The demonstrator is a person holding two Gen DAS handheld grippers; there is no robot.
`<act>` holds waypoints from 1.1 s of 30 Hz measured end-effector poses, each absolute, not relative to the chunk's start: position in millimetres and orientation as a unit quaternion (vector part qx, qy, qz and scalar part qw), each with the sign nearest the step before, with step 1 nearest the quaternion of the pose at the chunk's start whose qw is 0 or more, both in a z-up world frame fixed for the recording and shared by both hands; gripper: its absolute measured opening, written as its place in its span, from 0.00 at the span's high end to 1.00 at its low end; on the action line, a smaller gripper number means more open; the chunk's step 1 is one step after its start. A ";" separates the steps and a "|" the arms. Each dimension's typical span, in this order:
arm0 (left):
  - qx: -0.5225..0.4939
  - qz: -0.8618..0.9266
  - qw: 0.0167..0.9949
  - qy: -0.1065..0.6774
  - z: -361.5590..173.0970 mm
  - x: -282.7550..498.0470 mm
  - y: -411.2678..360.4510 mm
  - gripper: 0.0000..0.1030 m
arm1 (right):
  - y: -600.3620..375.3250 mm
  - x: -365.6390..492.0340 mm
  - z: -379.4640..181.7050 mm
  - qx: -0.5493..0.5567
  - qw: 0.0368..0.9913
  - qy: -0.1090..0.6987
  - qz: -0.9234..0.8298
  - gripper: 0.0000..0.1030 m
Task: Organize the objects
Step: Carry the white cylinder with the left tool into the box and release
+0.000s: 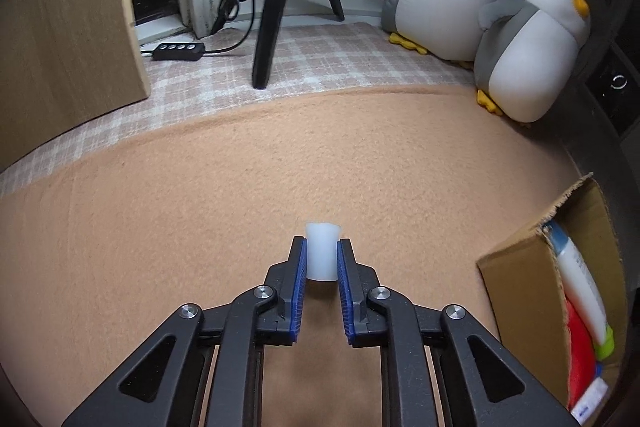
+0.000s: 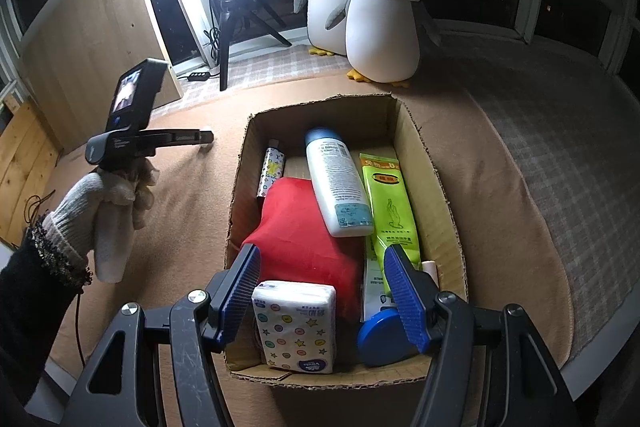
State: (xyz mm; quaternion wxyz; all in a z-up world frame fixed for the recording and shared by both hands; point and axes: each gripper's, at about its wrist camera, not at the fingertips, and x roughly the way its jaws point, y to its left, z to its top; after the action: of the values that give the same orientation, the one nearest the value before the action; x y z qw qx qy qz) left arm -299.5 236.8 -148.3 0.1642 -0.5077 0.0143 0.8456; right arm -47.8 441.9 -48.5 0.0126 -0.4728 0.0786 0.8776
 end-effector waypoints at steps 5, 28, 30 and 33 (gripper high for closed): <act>-0.503 0.846 0.178 -0.003 -134.6 -279.1 226.7 0.85 | 440.5 -47.1 -46.8 -0.470 0.011 0.079 0.879 0.42; -0.476 0.817 0.325 0.029 -80.4 -187.7 341.4 0.84 | 443.5 -34.8 -42.4 -0.463 0.021 0.087 0.882 0.41; -0.476 0.816 0.326 0.033 -81.2 -186.2 345.0 0.80 | 444.2 -32.9 -42.0 -0.463 0.023 0.088 0.882 0.41; -0.474 0.817 0.326 0.038 -79.4 -184.1 347.4 0.74 | 445.1 -30.8 -42.0 -0.463 0.025 0.089 0.881 0.41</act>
State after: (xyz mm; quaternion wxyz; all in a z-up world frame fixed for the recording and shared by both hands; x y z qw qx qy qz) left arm -184.1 347.4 -79.4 0.3255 -0.4737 0.0377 0.8174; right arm -30.8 445.1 -42.0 0.0250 -0.4635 0.0891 0.8813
